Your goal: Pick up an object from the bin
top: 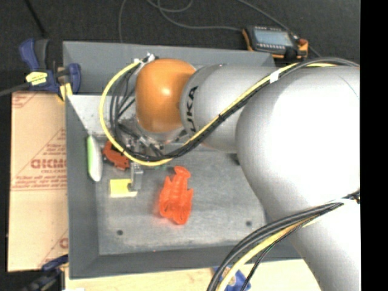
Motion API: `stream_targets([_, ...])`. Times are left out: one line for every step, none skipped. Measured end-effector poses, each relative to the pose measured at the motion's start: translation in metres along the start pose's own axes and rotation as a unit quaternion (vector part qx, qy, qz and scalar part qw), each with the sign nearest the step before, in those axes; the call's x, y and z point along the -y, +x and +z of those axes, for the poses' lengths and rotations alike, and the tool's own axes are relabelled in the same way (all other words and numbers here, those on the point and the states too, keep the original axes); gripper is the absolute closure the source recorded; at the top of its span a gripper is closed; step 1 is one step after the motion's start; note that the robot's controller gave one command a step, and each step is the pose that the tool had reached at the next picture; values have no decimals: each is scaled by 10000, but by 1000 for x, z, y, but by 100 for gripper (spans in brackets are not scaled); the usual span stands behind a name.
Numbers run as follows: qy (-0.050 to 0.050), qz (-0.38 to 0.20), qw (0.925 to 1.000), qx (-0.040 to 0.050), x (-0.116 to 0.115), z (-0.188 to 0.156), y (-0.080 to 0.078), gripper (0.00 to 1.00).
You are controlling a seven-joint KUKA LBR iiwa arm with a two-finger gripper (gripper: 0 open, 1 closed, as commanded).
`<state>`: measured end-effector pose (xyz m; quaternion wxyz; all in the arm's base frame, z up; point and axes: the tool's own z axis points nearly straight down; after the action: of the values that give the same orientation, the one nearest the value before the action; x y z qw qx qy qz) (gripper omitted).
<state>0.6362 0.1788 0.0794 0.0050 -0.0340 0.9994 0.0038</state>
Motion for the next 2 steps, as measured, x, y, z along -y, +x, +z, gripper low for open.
stream_targets([17,-1023,9947,30,9,1,-9,0])
stream_targets([13,-1468,9892,19,30,-4,-5,0])
